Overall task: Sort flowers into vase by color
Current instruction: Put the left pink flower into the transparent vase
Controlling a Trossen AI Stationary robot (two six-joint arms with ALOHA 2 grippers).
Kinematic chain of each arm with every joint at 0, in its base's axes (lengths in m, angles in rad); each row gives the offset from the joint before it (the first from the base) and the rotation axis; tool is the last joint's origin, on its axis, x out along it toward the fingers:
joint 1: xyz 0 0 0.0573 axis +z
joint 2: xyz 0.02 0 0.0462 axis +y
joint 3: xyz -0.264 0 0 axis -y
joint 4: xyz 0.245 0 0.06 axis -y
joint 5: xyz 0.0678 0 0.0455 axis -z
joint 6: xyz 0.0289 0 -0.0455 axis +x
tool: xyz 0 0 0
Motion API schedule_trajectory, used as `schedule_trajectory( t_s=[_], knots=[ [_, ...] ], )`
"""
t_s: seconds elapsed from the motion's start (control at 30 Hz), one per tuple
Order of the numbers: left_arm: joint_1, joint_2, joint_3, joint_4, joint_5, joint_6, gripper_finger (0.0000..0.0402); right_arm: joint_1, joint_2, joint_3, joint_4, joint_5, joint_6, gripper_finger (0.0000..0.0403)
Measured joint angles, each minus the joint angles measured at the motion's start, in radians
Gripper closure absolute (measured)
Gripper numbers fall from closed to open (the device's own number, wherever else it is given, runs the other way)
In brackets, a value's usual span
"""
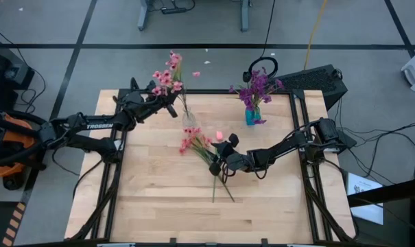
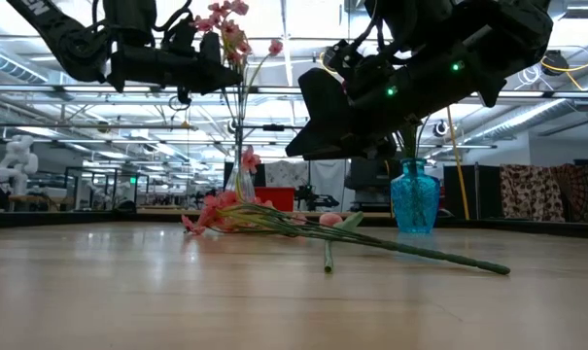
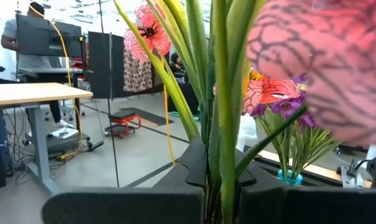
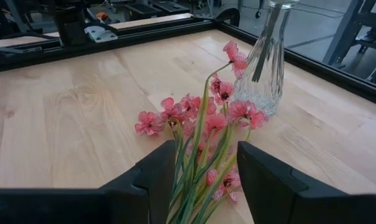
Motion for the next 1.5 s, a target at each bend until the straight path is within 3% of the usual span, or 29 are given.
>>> schedule_trajectory(
  t_s=[0.37, 0.73, 1.5],
  knots=[
    [-0.020, 0.026, -0.001, -0.014, -0.028, -0.005, 0.0390, 0.000, 0.000, 0.000, 0.000, 0.000, -0.010, 0.0239],
    [-0.032, 0.052, -0.001, -0.011, -0.068, -0.024, 0.0329, 0.000, 0.000, 0.000, 0.001, 0.000, -0.010, 0.0239],
    [-0.079, 0.051, -0.001, -0.153, -0.071, 0.079, 0.0315, 0.000, 0.000, 0.000, -0.004, 0.000, -0.010, 0.0239]
  ],
)
